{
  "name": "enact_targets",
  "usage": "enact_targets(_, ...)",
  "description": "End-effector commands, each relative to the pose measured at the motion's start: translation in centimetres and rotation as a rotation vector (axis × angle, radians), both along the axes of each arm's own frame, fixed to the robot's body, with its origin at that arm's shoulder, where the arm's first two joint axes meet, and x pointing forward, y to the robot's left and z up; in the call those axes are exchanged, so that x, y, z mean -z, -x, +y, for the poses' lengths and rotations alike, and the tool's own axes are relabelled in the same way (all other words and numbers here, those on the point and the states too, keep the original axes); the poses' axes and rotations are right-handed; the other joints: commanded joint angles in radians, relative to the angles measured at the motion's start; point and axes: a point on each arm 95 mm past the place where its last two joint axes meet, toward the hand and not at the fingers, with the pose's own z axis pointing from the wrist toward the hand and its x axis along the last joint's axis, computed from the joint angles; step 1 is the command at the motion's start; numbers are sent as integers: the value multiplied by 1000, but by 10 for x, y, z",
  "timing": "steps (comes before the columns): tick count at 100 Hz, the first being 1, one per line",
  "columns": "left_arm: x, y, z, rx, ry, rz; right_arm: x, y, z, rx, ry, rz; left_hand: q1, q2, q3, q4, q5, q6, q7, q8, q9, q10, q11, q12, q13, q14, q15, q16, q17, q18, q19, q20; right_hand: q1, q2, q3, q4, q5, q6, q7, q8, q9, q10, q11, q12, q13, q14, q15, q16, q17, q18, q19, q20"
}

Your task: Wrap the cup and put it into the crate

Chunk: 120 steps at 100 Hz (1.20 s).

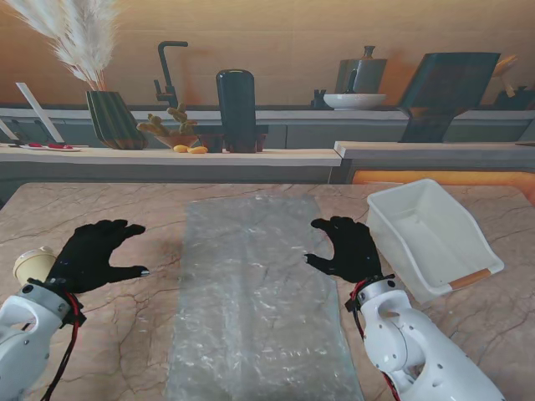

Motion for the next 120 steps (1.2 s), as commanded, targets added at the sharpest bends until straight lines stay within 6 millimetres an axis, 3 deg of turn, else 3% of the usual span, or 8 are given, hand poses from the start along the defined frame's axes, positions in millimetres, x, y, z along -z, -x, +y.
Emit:
enact_targets(1,-2,-6,13,-42,-67,7,-1,9,16,-40,-32,-1,25,-33,24,18,-32,-21,-25,7,-35,-17,-29,-8,-3,-23,-21,-4,4,-14,-41,-5,4,20,-25,-3,18,-3,1,8,11,18,8,6,29,13,9,-1,7,23,-1,5)
enact_targets(10,1,-12,24,-117,-147,61,0,16,24,-66,-67,-29,60,-45,45,23,-53,-20,-29,4,-56,-17,-33,-10,-11,-25,-24,-4,5,-28,-55,-3,6,17,-24,-3,23,-5,1,9,18,19,7,5,35,13,11,0,12,26,1,5)
enact_targets(12,2,-13,26,-132,-163,71,0,18,26,-71,-74,-34,12,-79,180,12,-60,-19,-16,-15,-65,-15,-27,-12,-13,-24,-23,-3,14,-34,-95,42,4,17,-24,-3,24,-5,1,9,20,18,7,5,36,13,11,0,12,26,1,5)
enact_targets(15,3,-15,29,-154,-187,86,1,19,28,-77,-83,-40,2,-90,225,10,-65,-20,-13,-21,-72,-15,-28,-14,-17,-27,-24,-3,16,-41,-108,52,5,17,-24,-3,25,-5,1,10,22,18,6,5,38,14,12,0,12,27,2,5)
enact_targets(44,5,-22,52,-323,-386,192,8,22,37,-111,-126,-47,54,-157,527,14,-115,-43,20,-22,-115,-22,-2,-20,-28,-37,-15,-13,23,-68,-117,8,2,21,-22,-3,31,-9,-1,12,33,17,0,5,48,14,13,3,19,30,5,5)
enact_targets(74,8,-25,73,-365,-589,344,17,18,38,-118,-144,-10,14,-143,544,13,-269,-80,18,-42,-236,-69,19,-19,-89,-88,-23,-15,-16,-118,-130,-3,3,30,-24,-3,30,-9,-2,14,34,18,-1,7,50,16,14,6,20,31,7,5)
enact_targets(101,13,-21,92,-371,-724,401,22,14,40,-134,-142,10,-31,-123,504,15,-284,-81,-114,-69,-293,-92,26,-19,-111,-110,-22,-6,-17,-138,-152,17,4,32,-26,-3,30,-11,-3,16,35,18,-1,8,51,15,15,7,21,32,8,5)
enact_targets(120,18,-15,103,-354,-766,372,22,14,41,-137,-144,17,-92,-139,573,1,-278,-87,-145,-7,-290,-98,38,-1,-98,-119,12,15,-9,-138,-108,43,4,34,-28,-2,29,-10,-3,17,34,18,-1,8,52,15,15,7,21,31,9,5)
